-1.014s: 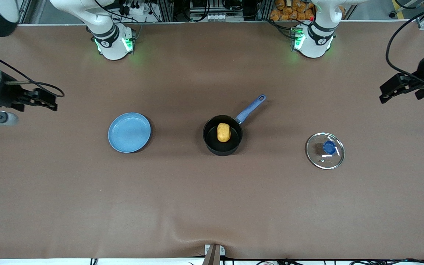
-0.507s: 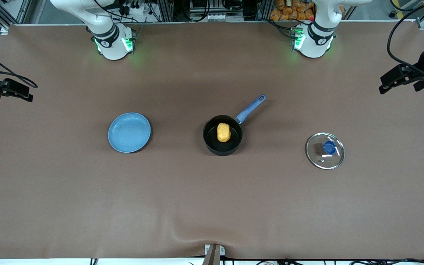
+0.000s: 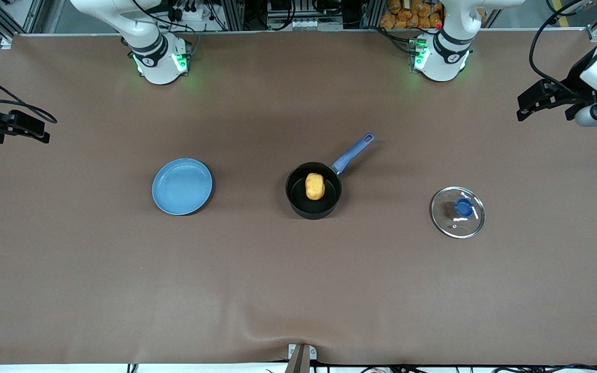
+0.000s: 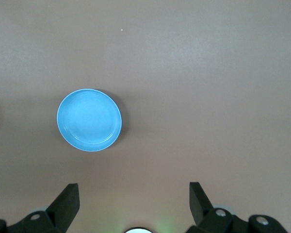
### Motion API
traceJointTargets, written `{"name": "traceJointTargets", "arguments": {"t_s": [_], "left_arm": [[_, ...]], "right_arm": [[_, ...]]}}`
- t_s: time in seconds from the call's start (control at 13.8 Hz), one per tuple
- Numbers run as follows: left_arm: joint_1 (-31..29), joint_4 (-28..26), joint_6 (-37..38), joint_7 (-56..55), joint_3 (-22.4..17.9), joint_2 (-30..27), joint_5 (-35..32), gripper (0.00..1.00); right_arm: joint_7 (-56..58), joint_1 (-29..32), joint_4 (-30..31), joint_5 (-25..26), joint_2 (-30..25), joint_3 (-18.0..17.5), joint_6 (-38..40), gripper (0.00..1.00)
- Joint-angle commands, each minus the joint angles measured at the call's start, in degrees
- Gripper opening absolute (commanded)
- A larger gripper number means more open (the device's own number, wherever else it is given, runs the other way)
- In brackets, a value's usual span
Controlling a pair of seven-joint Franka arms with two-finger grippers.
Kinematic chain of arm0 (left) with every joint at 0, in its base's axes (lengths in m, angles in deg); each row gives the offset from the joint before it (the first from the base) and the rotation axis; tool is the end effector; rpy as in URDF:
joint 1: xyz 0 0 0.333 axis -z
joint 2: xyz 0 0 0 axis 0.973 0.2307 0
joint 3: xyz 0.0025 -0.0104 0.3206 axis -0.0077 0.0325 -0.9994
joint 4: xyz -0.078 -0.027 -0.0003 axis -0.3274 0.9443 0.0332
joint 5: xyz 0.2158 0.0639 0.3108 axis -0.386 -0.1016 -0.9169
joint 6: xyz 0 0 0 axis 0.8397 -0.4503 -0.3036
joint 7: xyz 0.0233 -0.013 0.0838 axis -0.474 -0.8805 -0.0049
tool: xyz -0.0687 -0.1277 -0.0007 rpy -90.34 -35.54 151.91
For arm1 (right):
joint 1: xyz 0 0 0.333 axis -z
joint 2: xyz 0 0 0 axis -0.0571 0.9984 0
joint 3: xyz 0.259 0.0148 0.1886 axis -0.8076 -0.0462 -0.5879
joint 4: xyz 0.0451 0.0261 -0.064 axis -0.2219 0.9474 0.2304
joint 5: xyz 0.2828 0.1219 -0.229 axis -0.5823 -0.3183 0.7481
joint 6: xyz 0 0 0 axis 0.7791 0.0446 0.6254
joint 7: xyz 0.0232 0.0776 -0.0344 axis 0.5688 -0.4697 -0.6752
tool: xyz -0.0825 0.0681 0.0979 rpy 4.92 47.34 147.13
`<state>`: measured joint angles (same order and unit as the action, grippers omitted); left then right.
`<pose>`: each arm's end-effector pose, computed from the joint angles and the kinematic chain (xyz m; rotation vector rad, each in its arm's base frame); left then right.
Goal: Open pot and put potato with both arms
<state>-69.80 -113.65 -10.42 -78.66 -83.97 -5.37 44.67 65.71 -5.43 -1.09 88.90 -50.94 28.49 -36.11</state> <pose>0.5105 -0.0635 0.6148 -3.1347 0.0158 0.0597 0.5430 -0.0270 0.5819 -3.1352 0.0003 0.1801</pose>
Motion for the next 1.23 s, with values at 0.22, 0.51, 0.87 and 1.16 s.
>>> {"name": "traceJointTargets", "arguments": {"t_s": [0.22,0.51,0.87,1.16], "left_arm": [[-0.36,-0.79,0.06,1.17,1.43,-1.37,-0.7,1.0],[-0.44,0.27,-0.21,0.38,1.43,-1.02,-0.89,1.0],[-0.44,0.18,-0.21,0.38,1.43,-1.02,-0.89,1.0],[-0.53,0.18,-0.21,0.38,1.34,-0.93,-0.89,1.0]], "right_arm": [[0.56,0.18,1.56,-0.72,-1.82,-0.25,0.3,1.0],[0.56,0.09,1.56,-0.72,-1.73,-0.34,0.65,1.0],[0.56,0.09,1.56,-0.72,-1.73,-0.34,0.65,1.0],[0.47,0.0,1.56,-0.81,-1.65,-0.34,0.65,1.0]]}}
